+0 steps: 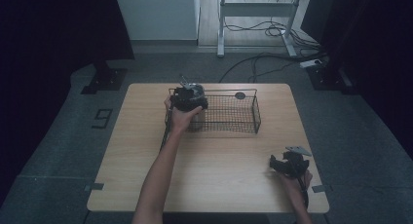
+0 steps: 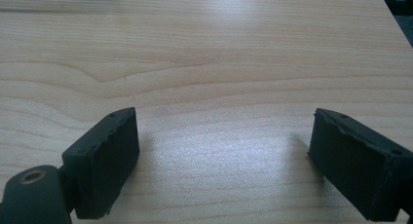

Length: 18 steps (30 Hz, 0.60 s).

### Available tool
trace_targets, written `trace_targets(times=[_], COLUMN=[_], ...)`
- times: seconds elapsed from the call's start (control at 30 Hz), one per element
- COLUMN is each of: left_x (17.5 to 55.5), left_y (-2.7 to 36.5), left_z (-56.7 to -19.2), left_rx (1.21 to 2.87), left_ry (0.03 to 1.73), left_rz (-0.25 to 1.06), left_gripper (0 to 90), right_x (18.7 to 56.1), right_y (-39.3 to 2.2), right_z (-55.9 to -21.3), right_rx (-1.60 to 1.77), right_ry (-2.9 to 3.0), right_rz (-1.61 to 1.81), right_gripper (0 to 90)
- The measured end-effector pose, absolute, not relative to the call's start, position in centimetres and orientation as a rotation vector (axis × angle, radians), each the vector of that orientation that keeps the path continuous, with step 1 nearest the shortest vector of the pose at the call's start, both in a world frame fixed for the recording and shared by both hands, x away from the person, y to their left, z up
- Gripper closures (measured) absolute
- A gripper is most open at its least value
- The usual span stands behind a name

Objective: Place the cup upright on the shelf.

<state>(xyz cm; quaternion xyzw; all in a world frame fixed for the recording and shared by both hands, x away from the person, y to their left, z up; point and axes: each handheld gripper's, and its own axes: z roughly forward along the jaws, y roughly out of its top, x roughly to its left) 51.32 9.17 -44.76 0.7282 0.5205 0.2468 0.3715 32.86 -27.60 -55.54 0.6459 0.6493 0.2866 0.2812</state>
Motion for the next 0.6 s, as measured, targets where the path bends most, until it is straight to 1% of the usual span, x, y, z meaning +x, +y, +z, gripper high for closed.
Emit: trace_targets(times=[0.37,0.53,0.6], left_x=[51.0,50.2,50.0], left_y=[9.0,8.8,9.1], left_z=[-45.7,-46.1,-46.2], left_rx=[1.879,1.897,1.886], left_ry=[1.334,1.289,1.296], left_rz=[0.642,0.684,0.675], left_gripper=[3.9,3.9,3.9], right_x=[32.9,32.9,32.8], right_y=[-27.6,-27.6,-27.6], right_z=[-55.5,-55.5,-55.5], right_rx=[1.731,1.731,1.73], right_ry=[1.74,1.74,1.74], right_rz=[0.769,0.769,0.769], right_gripper=[11.2,11.3,11.3])
